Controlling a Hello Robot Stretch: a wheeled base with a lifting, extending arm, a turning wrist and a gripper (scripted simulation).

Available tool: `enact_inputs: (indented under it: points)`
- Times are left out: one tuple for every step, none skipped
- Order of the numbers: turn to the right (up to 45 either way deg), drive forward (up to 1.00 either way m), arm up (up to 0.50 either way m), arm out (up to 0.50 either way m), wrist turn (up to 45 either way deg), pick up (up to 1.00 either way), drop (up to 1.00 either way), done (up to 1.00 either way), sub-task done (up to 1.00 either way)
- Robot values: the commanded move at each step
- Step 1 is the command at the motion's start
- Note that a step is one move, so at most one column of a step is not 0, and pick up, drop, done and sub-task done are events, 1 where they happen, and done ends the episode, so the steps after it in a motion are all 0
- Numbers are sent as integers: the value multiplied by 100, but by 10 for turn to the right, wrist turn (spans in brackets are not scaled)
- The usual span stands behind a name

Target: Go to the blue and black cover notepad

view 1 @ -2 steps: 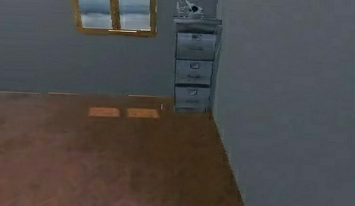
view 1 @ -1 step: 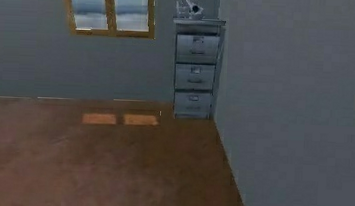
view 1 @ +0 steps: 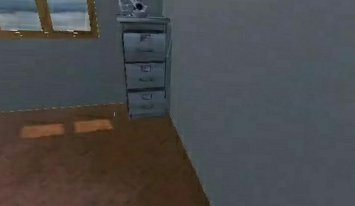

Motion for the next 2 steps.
enact_inputs:
  points:
    - [0, 45, 0, 0, 0, 0, 0, 0, 0]
    - [-450, 0, 0, 0, 0, 0, 0, 0, 0]
